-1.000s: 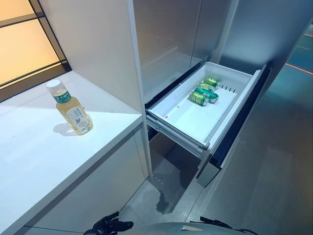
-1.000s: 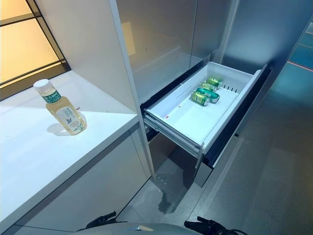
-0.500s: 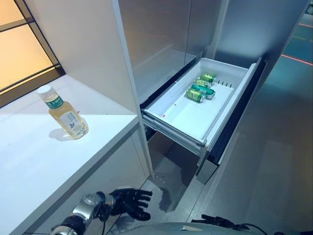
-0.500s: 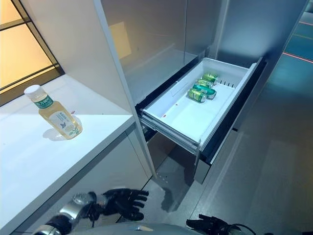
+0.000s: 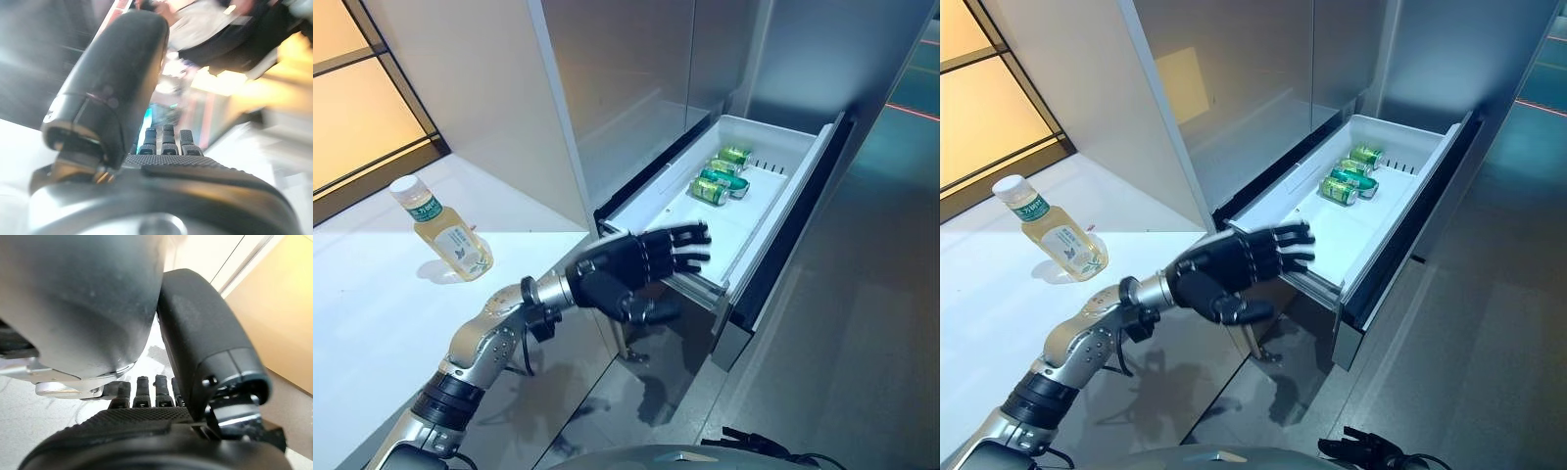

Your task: Put drinks into fridge and close the fridge

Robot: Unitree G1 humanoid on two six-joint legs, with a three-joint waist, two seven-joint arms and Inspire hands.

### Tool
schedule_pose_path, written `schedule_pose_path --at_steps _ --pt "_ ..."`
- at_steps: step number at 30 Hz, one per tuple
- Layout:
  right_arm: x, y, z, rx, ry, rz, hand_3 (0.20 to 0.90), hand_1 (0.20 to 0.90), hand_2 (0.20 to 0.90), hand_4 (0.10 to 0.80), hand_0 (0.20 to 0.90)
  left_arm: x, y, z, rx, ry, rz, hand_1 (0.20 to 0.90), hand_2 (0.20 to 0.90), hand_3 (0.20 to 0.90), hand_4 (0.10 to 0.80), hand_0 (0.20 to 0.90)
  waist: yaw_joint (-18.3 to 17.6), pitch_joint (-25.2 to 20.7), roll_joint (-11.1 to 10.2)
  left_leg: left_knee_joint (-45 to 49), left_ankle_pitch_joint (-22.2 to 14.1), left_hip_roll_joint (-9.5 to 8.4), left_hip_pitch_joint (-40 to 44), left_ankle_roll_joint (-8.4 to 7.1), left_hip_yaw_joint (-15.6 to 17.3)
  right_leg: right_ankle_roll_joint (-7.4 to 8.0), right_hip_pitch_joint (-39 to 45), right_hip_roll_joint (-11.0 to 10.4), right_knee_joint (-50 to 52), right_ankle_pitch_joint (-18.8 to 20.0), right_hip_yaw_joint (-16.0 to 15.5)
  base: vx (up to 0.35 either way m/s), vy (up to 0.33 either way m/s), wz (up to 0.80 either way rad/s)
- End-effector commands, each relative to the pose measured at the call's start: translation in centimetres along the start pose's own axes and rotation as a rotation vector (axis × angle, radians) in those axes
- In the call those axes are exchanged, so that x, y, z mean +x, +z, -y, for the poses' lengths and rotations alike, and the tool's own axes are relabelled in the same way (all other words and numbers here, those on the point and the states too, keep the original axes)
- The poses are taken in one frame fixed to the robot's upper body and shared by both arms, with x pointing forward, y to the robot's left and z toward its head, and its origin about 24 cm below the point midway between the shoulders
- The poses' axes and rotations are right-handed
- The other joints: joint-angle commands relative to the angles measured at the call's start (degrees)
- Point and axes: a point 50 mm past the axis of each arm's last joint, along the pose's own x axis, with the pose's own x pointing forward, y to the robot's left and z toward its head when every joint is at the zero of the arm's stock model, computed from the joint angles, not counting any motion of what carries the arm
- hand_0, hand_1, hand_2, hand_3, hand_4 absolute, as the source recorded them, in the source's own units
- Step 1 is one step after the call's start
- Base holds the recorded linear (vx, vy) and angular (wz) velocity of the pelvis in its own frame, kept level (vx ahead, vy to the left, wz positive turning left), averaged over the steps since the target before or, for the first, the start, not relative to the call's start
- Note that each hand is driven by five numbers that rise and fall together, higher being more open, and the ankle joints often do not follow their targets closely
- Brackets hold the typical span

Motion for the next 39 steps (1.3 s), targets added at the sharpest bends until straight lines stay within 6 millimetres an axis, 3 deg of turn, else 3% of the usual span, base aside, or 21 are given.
schedule_pose_path --at_steps 1,7,8,14,28,39 --pt "0.1 -2.2 -0.8 0.019 0.010 -0.058 0.900 0.900 0.900 0.800 0.900 1.2 9.8 0.9 0.307 -0.044 0.512 0.900 0.900 0.900 0.800 0.900 1.20 -2.40 -0.30 0.37 -6.58 -0.77 -0.17 0.20 0.80 1.94 -3.05 1.32 4.35 -3.81 0.33 0.000 0.000 0.00" --pt "0.3 -2.8 -1.7 0.020 0.027 -0.071 0.900 0.900 0.900 0.800 0.900 -1.9 14.7 1.3 0.612 0.287 0.875 0.900 0.900 0.900 0.800 0.900 1.85 -3.55 -1.16 0.34 -6.60 -0.72 -0.39 -0.04 0.03 1.51 -2.83 1.77 3.89 -4.14 0.47 0.000 -0.005 0.01" --pt "0.3 -2.8 -1.7 0.020 0.027 -0.071 0.900 0.900 0.900 0.800 0.900 -1.9 14.8 1.3 0.618 0.298 0.881 0.900 0.900 0.900 0.800 0.900 1.86 -3.57 -1.18 0.34 -6.60 -0.71 -0.40 -0.05 0.02 1.51 -2.83 1.77 3.89 -4.15 0.44 0.000 0.000 0.00" --pt "0.5 -3.0 -2.3 0.015 0.040 -0.082 0.900 0.900 0.900 0.800 0.900 -4.4 16.7 1.4 0.912 0.752 1.060 0.900 0.900 0.900 0.800 0.900 2.43 -4.29 -1.75 0.34 -6.27 -0.50 -0.83 -0.33 -0.20 1.13 -3.18 2.02 4.16 -4.46 0.21 0.000 0.000 0.00" --pt "0.7 -2.5 -2.6 -0.008 0.041 -0.105 0.900 0.900 0.900 0.800 0.900 -6.3 17.3 -3.0 0.899 1.247 0.869 0.900 0.900 0.900 0.800 0.900 2.81 -4.53 -1.64 0.34 -6.01 -0.21 -0.59 -0.62 0.60 0.76 -3.05 2.00 5.03 -5.18 -0.27 0.000 0.000 0.00" --pt "0.6 -2.3 -2.2 -0.026 0.038 -0.116 0.900 0.900 0.900 0.800 0.900 -6.9 14.6 -4.5 0.768 1.210 0.690 0.900 0.900 0.900 0.800 0.900 3.83 -3.92 -1.62 0.35 -5.86 -0.22 -0.46 -0.81 0.16 0.90 -2.63 1.72 5.33 -5.50 -1.16 0.000 0.000 0.00"
